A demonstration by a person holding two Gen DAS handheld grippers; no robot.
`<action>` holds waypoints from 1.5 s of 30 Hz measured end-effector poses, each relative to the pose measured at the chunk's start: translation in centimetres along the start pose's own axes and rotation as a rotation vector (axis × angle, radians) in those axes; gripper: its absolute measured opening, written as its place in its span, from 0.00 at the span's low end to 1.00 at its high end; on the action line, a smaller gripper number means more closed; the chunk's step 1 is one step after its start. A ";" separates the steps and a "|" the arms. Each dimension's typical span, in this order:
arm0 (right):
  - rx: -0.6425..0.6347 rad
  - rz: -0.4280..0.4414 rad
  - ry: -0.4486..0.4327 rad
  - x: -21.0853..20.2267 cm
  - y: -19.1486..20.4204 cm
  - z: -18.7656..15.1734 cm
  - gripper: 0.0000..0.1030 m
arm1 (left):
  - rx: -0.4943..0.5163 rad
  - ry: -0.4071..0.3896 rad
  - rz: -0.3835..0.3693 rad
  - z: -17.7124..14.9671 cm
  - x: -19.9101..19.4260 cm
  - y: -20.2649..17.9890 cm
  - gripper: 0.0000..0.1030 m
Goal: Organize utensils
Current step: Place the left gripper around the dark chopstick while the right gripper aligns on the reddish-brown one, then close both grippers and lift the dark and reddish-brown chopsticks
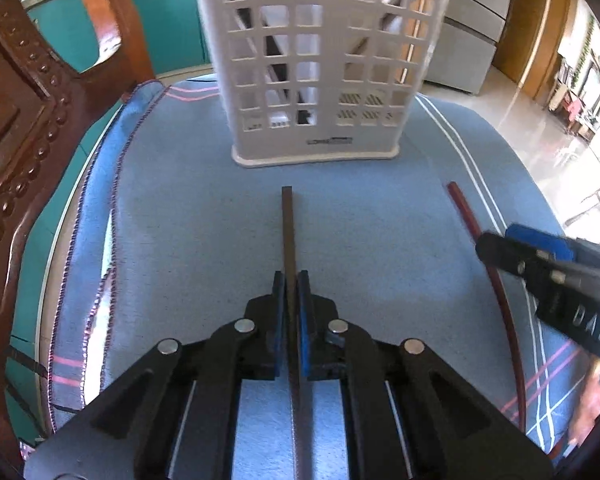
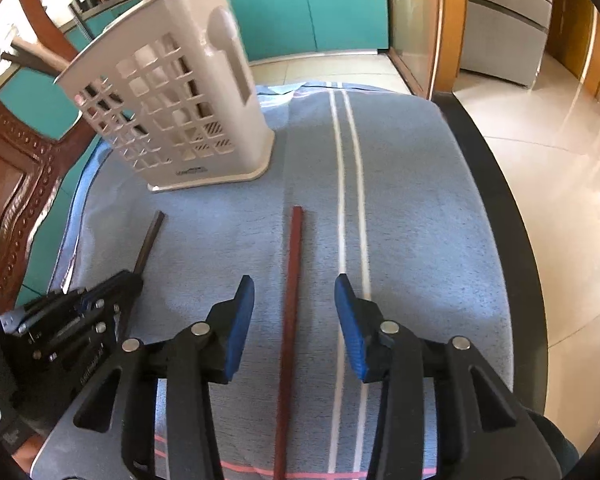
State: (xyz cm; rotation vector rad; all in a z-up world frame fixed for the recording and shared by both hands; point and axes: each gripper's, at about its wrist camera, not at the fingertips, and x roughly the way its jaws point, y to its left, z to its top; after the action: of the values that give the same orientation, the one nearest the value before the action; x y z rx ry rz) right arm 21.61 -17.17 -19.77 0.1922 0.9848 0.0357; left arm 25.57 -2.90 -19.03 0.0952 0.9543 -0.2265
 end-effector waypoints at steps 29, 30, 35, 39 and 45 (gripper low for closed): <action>-0.165 -0.112 -0.013 2.5 3.2 -0.5 0.45 | -0.011 -0.015 0.056 1.4 1.5 1.1 0.46; -0.165 -0.113 -0.015 2.6 3.2 -0.5 0.45 | -0.013 -0.015 0.056 1.4 1.5 1.2 0.46; -0.164 -0.122 -0.023 2.7 3.3 -0.4 0.46 | -0.009 -0.017 0.061 1.4 1.5 1.3 0.47; -0.170 -0.124 -0.024 2.8 3.5 -0.4 0.46 | -0.021 -0.013 0.050 1.4 1.4 1.4 0.46; -0.141 -0.086 -0.013 2.7 3.0 0.0 0.16 | -0.012 -0.015 0.006 1.4 1.4 1.0 0.11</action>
State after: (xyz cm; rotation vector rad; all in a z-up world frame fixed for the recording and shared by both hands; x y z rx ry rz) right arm 23.31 -13.94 -21.46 0.0205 0.9724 0.0256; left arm 27.72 -2.35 -19.36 0.0855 0.9406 -0.2153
